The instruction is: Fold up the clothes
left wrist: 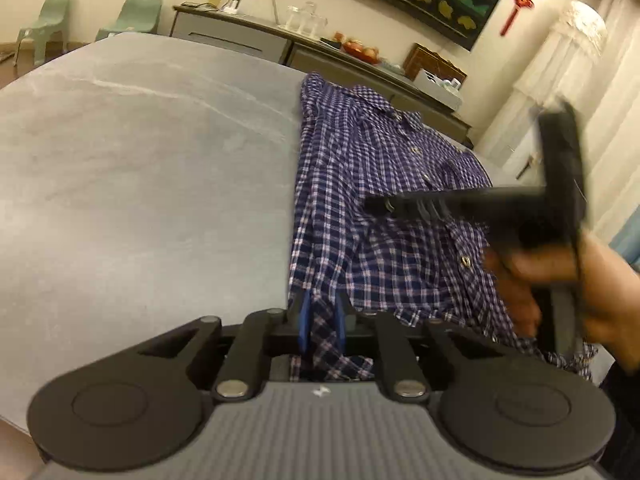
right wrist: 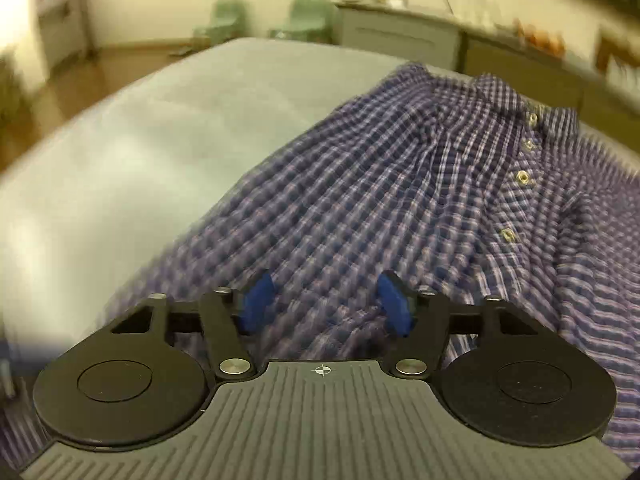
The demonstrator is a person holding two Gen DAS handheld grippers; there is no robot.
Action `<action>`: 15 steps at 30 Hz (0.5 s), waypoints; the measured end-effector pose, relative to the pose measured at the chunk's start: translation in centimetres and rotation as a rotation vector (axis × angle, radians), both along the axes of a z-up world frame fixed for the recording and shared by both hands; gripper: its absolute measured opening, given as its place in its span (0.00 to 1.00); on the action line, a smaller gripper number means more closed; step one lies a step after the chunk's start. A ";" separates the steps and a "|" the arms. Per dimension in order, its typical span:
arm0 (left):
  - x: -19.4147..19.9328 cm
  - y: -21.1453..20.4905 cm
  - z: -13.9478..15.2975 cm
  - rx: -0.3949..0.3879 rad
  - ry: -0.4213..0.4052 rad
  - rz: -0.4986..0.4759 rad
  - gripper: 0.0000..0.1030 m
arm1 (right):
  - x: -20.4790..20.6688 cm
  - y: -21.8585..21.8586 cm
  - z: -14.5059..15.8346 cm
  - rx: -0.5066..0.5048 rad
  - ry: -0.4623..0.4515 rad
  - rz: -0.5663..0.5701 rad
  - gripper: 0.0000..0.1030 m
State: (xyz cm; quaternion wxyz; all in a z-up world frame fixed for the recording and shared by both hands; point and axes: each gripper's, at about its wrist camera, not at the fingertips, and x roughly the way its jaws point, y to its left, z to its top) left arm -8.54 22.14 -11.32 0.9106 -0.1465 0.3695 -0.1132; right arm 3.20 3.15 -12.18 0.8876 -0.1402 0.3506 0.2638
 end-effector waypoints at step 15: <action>-7.2 4.7 0.6 -0.227 0.081 0.173 0.61 | -10.7 -32.2 0.4 0.571 0.199 -0.558 0.82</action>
